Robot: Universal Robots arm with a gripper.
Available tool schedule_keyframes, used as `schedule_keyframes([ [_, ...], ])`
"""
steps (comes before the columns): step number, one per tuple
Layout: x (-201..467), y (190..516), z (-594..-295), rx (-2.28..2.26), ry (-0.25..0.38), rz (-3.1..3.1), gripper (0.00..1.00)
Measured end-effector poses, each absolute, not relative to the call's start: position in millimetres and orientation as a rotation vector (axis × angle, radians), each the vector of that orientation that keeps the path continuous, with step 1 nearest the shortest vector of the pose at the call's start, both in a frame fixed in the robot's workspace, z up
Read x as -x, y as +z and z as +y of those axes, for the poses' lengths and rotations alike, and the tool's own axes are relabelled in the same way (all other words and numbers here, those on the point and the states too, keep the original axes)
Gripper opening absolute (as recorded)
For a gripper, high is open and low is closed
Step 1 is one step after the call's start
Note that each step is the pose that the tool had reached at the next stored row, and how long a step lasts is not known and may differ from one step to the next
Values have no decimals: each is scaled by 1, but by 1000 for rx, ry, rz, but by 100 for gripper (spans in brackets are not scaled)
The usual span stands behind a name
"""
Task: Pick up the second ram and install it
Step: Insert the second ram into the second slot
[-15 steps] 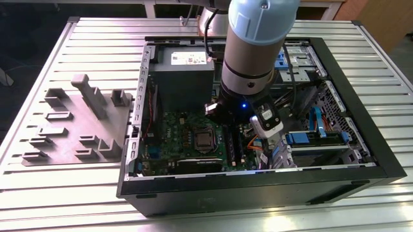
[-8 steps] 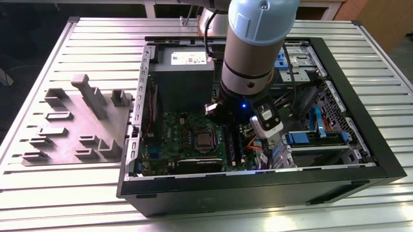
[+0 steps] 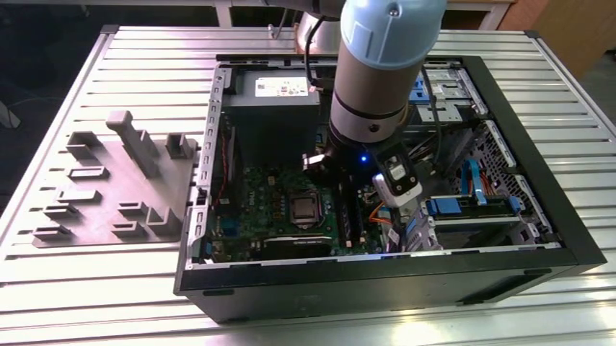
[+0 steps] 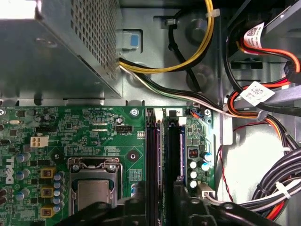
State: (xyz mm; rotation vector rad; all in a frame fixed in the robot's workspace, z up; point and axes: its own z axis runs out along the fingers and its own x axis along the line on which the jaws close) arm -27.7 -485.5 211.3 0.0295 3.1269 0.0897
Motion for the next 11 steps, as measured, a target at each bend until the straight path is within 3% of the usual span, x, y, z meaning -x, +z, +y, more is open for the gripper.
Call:
schedule_keyframes([
  [2, 28, 211, -486, -30, 89, 3127, 42],
  [11, 28, 220, -486, -29, 89, 3127, 42],
])
